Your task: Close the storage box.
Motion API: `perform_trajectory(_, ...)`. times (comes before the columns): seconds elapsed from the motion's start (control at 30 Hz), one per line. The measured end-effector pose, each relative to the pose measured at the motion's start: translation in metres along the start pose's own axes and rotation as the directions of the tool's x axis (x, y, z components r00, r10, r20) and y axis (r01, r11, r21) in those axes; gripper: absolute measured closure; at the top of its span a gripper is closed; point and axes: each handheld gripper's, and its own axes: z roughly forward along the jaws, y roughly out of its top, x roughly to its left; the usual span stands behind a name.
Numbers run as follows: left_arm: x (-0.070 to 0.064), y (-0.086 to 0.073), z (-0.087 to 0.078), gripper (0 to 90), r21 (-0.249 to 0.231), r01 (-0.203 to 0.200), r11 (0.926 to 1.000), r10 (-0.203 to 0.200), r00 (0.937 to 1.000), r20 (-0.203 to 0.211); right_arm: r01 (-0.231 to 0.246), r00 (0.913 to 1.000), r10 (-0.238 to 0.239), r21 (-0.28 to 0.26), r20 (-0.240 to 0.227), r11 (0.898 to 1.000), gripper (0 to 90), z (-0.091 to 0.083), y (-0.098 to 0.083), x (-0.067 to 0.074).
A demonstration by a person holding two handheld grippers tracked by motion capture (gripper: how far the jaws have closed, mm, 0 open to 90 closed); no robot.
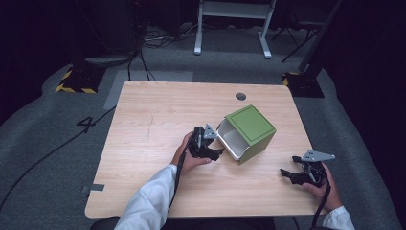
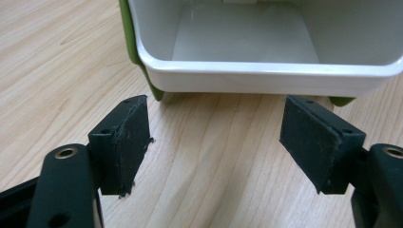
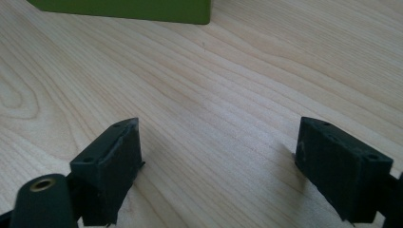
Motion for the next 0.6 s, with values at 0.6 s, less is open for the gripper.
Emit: perform_trajectory(0.6,0.008,-0.012,-0.032,21.9,0.026,-0.047,0.9985,0.049,0.9971,-0.059,-0.001,1.0,0.001,0.001,-0.001,1.0,15.5,0.0,0.0,0.0)
